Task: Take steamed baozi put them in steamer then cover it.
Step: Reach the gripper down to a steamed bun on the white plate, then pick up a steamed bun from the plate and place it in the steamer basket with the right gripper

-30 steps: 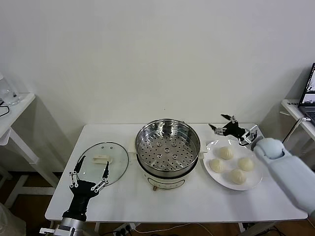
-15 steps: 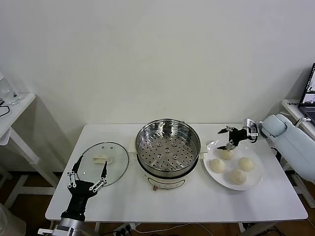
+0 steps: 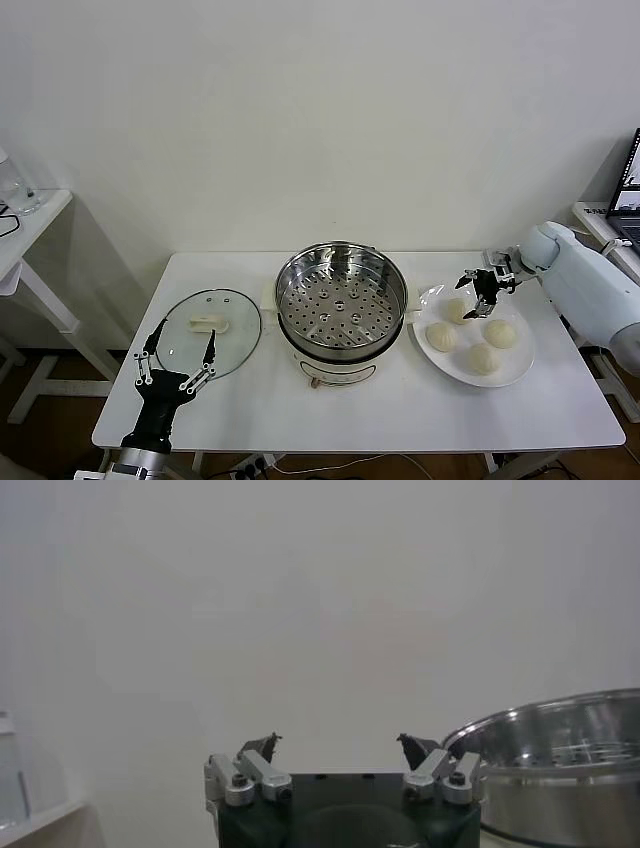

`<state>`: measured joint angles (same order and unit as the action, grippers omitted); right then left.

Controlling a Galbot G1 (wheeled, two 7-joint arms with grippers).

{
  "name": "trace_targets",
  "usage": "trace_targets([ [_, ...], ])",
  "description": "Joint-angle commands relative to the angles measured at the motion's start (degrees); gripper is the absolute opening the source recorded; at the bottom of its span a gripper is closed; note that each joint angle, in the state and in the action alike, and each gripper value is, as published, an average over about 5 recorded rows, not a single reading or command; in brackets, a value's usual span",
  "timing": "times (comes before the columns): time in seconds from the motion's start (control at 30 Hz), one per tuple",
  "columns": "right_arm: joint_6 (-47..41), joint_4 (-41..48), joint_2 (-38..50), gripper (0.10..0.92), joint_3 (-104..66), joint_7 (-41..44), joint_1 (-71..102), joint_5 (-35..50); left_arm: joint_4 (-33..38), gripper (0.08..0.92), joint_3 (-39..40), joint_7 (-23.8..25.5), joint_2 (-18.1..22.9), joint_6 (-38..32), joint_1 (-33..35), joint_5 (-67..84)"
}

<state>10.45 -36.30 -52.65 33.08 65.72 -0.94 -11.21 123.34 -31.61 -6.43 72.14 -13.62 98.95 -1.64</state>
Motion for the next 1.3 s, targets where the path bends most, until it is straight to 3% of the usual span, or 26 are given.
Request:
trace_targets([
  [0.03,1.2,4.2,-3.2,0.823,0.1,0.8,-0.5,-6.1,-0.1,0.823,-0.1,-0.1,-0.1,-0.1,0.0,0.0],
  [0.37,1.6,7.1,-5.5,0.81,-0.5,-0.5,-0.4,-7.8,-0.1,0.823,-1.3,-0.3,-0.2,-0.1,-0.6,0.6],
  [0.77,2.8,6.3,-5.7,0.637,0.5,-0.3,-1.5,-7.3,0.5,0.823,-1.4,-0.3,-0.2,0.0,-0.5,0.6],
  [0.97,7.2,-4.2,-1.2,0.637,3.2,1.8,-5.8,-3.0,0.7,0.823,-1.4,-0.3,-0.4,0.1,-0.6,0.6],
  [1.3,22.2,-25.7,2.4,0.648,15.6,2.1,-22.9,3.4,0.9,0.823,-0.5,-0.3,-0.4,-0.2,-1.4,0.6],
])
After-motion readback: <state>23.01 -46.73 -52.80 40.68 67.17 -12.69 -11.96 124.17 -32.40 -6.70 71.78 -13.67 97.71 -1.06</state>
